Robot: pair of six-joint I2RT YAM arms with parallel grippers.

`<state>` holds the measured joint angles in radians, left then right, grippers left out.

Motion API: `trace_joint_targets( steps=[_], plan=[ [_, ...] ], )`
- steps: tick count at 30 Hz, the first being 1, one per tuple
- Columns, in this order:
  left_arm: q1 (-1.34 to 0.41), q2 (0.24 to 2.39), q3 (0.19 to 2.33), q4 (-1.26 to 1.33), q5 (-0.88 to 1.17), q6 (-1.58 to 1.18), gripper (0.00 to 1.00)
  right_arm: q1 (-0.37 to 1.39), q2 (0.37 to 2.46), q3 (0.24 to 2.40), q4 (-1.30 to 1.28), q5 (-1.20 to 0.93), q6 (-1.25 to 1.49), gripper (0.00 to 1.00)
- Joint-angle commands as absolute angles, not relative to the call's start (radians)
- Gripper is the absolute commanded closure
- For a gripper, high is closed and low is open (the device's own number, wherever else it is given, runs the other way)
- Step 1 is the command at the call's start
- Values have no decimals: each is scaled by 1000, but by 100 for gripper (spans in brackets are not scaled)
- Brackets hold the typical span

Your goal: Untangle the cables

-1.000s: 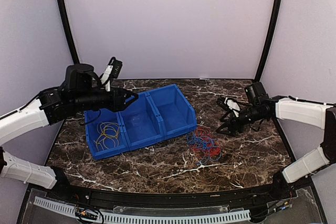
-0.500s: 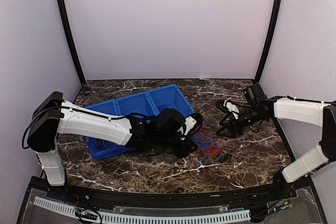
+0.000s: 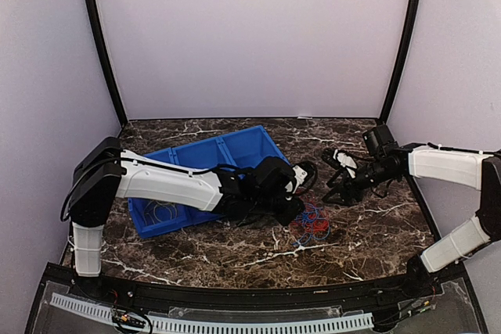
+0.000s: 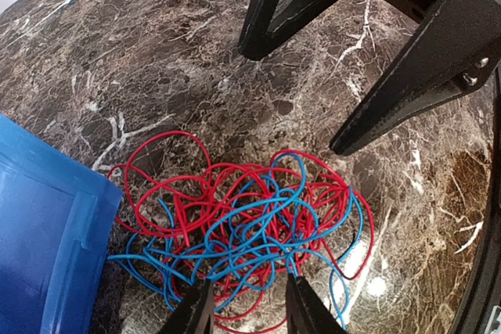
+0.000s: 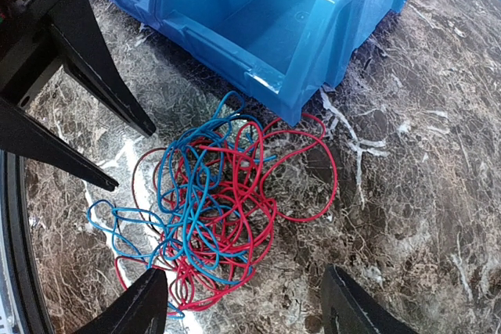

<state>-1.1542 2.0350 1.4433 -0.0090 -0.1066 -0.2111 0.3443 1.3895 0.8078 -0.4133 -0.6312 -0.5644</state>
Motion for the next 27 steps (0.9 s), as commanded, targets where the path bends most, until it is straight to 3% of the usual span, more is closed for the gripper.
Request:
trace_joint_targets(
  steps=[1,8,27],
  plan=[
    [-1154,2059,1505,-62,-124,-167,67,341,1383,830,-407,-630,-571,31],
    [-1144,2075,1541,-143,-111,-101,65,342,1384,830,-409,-629,-574,31],
    [-1120,2110,1532,-65,-95,-89,95,342,1388,831,-411,-626,-574,30]
  ],
)
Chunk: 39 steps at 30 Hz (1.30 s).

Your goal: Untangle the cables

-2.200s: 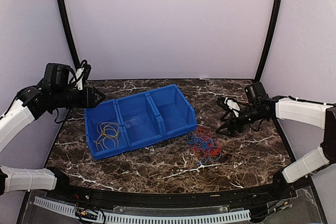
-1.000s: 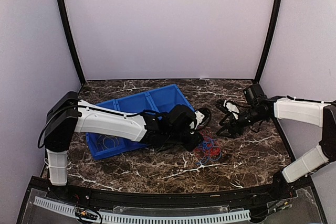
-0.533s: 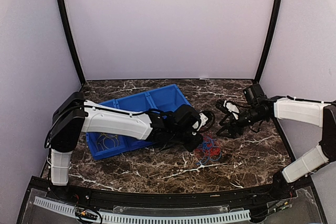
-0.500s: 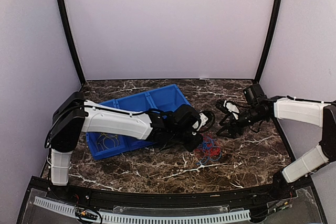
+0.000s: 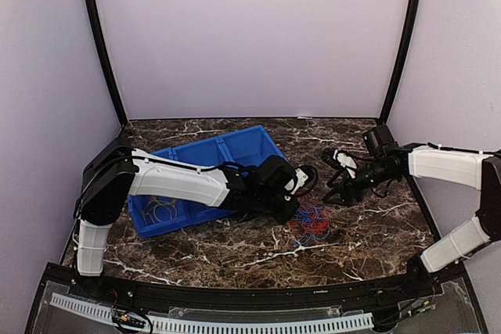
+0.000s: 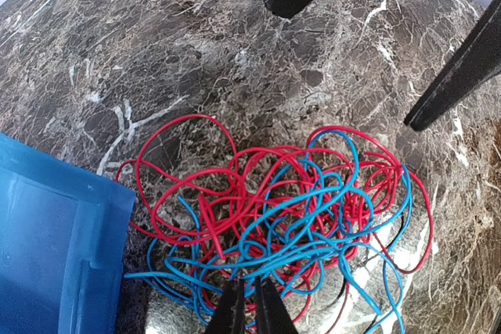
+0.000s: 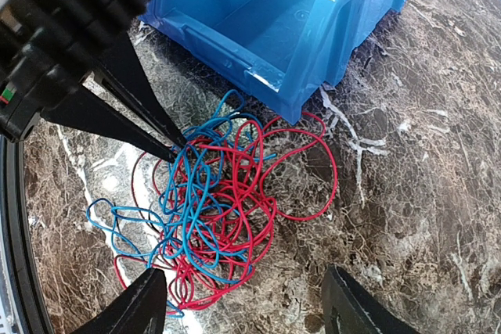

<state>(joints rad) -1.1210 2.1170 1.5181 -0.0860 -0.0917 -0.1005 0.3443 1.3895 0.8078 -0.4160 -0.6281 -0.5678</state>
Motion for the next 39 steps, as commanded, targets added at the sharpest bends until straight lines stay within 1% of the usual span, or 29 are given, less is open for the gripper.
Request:
trace_joint_targets(
  steps=[1,3,5,9,12,17,22,24,25,26,27,28,29,31,34,39],
  plan=[
    [-1120,2106,1527,-58,-100,-91,98,342,1388,831,-410,-626,-574,30],
    [-1120,2091,1505,-33,-104,-97,100,342,1379,833,-410,-629,-573,28],
    [-1119,2063,1478,-8,-105,-106,100,342,1346,826,-383,-635,-550,26],
    [-1120,1975,1419,56,-104,-138,100,343,1222,798,-276,-698,-471,16],
    [-1120,1916,1371,92,-95,-164,100,368,1205,790,-227,-756,-454,11],
    [-1120,1838,1334,116,-79,-221,100,460,1331,839,-265,-776,-469,11],
    [-1120,1799,1296,138,-70,-255,100,535,1369,846,-204,-755,-438,12],
    [-1120,1809,1294,119,-76,-246,94,537,1365,863,-221,-755,-429,13],
    [-1118,1813,1291,115,-78,-240,86,537,1355,864,-233,-750,-438,14],
    [-1116,1826,1287,112,-73,-224,82,536,1332,857,-240,-741,-448,14],
    [-1108,1833,1285,112,-49,-215,74,534,1307,842,-241,-732,-453,14],
    [-1103,1854,1288,109,-32,-200,72,531,1282,821,-233,-724,-457,14],
    [-1093,1881,1305,96,6,-194,66,526,1259,799,-222,-722,-456,14],
    [-1079,1921,1338,68,31,-165,62,507,1235,764,-218,-744,-452,13],
    [-1061,1954,1364,59,45,-109,60,452,1241,750,-220,-829,-441,14],
    [-1019,1987,1365,88,111,-64,62,430,1283,769,-231,-836,-445,15]
  ],
)
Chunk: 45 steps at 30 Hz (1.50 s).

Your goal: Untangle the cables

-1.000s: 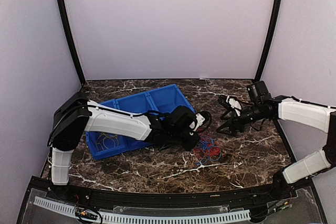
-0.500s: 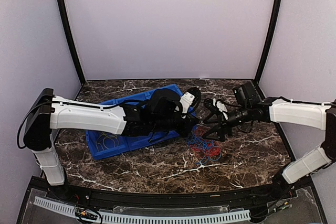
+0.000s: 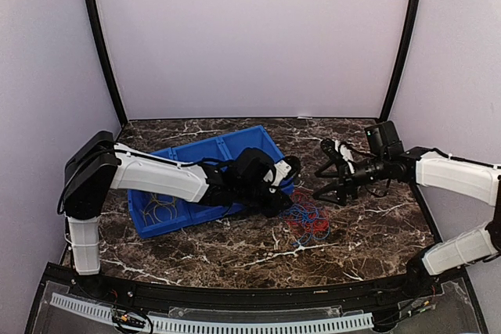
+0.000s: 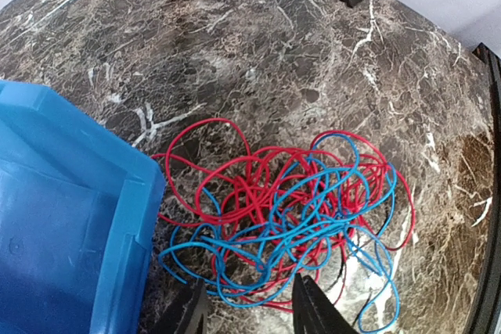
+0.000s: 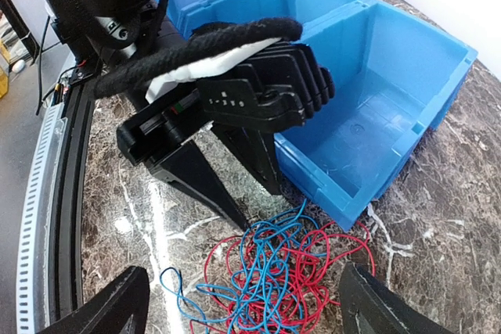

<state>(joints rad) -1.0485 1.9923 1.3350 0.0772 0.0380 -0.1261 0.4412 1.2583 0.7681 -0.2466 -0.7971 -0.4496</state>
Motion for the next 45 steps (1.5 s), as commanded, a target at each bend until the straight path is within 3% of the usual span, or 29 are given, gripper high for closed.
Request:
trace_joint_targets(
  steps=[1,9,14,26,45],
  plan=[
    [-1010,1988,1360,94,145,-61,63,431,1286,767,-231,-831,-448,15],
    [-1005,2018,1362,139,271,-32,65,425,1314,775,-228,-819,-457,16],
    [-1006,2052,1399,130,283,-20,76,422,1318,779,-230,-816,-459,16],
    [-1005,2108,1463,69,305,34,77,418,1328,780,-233,-817,-468,16],
    [-1005,2078,1463,57,334,14,100,418,1341,769,-216,-794,-486,17]
  ],
)
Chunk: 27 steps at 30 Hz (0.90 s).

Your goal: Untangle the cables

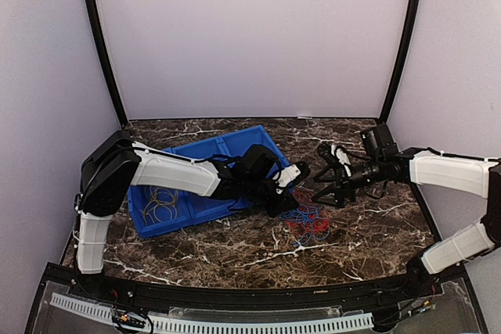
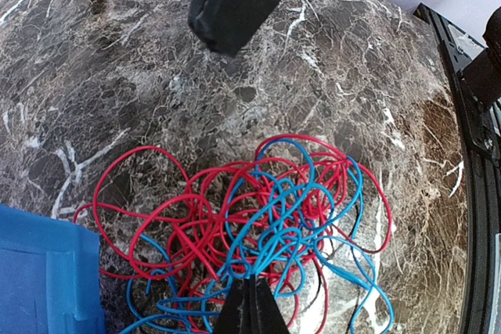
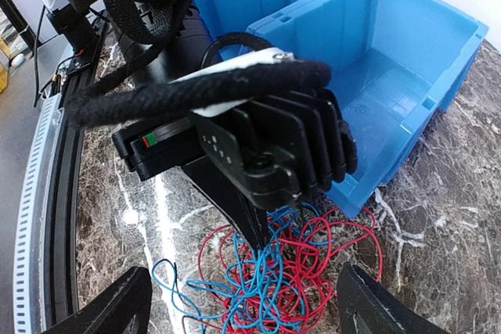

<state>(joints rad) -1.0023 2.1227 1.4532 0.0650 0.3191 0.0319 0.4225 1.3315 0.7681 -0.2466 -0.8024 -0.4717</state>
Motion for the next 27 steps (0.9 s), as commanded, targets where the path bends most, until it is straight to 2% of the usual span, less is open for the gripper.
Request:
trace_joint_targets(
  steps=[1,8,17,23,24,25,27],
  plan=[
    [-1005,2051,1454,74,332,-8,100,418,1344,772,-218,-801,-491,17],
    [-1005,1876,1316,223,356,-126,100,424,1376,798,-215,-836,-477,18],
    [-1005,1807,1241,284,365,-191,100,455,1384,812,-207,-867,-470,17],
    [-1005,1796,1246,285,370,-197,100,503,1384,847,-197,-895,-451,30],
    [-1005,1796,1248,283,369,-197,100,507,1382,849,-198,-904,-449,39],
    [-1005,1796,1248,283,370,-198,100,510,1378,851,-195,-906,-447,52],
    [-1005,1797,1246,288,376,-202,100,512,1375,851,-184,-900,-435,88]
  ],
)
